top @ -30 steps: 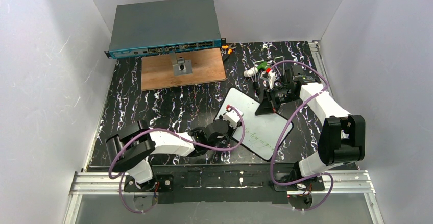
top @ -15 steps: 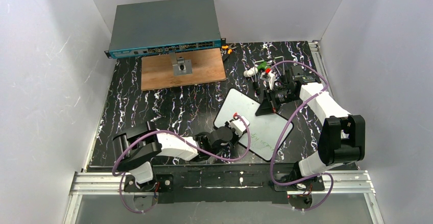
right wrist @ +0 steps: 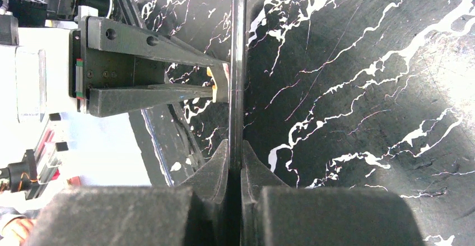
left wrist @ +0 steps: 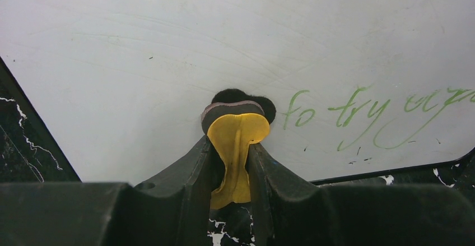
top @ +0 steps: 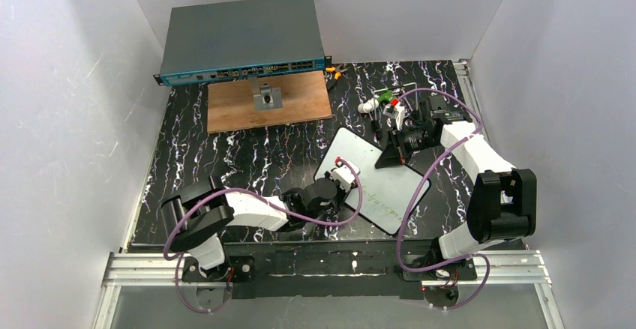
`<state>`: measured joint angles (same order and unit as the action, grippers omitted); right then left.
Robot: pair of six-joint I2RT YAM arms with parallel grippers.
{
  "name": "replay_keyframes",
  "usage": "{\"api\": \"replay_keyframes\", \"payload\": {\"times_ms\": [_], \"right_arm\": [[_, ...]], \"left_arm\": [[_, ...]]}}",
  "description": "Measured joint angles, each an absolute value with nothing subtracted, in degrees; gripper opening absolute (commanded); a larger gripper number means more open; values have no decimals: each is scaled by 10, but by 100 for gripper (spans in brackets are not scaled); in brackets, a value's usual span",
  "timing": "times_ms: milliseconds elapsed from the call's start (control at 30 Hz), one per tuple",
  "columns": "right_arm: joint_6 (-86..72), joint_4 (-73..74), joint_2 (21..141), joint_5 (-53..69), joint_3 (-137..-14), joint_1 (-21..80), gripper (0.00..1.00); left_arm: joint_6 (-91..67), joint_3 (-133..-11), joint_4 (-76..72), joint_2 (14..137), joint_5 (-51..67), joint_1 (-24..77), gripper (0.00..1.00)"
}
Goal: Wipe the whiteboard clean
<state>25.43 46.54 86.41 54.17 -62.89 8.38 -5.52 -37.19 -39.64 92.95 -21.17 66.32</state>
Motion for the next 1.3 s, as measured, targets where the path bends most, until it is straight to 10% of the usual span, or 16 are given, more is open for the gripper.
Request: {"api": "replay_keyframes", "payload": {"times_ms": [1300], "right_arm": [[243, 461, 864, 546, -620, 88, 1]], "left_arm": [[43, -397, -442, 964, -310, 748, 0]]}}
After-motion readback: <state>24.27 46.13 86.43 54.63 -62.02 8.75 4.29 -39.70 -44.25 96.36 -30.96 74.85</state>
